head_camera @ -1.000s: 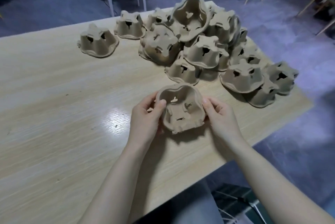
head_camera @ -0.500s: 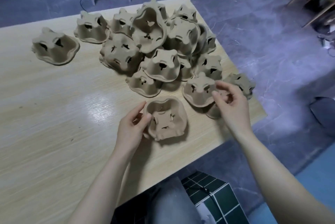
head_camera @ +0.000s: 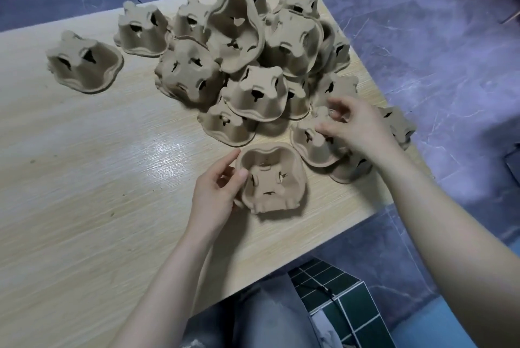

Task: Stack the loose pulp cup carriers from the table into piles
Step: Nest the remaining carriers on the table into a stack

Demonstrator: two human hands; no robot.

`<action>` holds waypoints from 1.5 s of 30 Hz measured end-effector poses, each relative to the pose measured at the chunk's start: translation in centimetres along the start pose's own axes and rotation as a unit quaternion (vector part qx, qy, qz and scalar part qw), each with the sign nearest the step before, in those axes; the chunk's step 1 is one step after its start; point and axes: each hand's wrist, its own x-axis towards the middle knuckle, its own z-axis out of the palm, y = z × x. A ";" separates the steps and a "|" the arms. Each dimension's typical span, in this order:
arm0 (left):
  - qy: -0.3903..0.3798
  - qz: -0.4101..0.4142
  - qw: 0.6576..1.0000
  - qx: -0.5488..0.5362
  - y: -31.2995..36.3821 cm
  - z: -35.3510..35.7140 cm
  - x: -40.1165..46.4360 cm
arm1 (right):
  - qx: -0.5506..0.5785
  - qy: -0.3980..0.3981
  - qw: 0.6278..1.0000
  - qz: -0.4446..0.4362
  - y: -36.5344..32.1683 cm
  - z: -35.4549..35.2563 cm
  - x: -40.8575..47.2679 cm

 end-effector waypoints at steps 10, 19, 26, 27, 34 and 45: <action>-0.006 0.004 1.000 -0.013 0.0 -0.6 0.7 | 0.017 0.026 0.999 0.013 -1.1 0.7 -1.5; -0.022 -0.001 0.999 -0.036 -0.1 -2.0 0.7 | 0.215 0.106 0.970 0.024 -1.0 4.5 -8.4; -0.044 -0.003 0.999 -0.023 0.0 -3.7 1.0 | 0.238 0.115 0.963 0.043 -1.2 4.6 -11.5; -0.050 -0.004 0.999 -0.022 0.0 -3.9 1.0 | 0.238 0.126 0.962 0.046 -1.4 4.7 -12.0; -0.083 0.009 0.996 -0.004 0.4 -4.7 1.1 | 0.237 0.195 0.951 0.036 -2.1 5.2 -15.1; -0.118 0.000 0.993 -0.015 1.0 -4.9 1.0 | 0.232 0.209 0.945 -0.094 -3.4 8.2 -17.2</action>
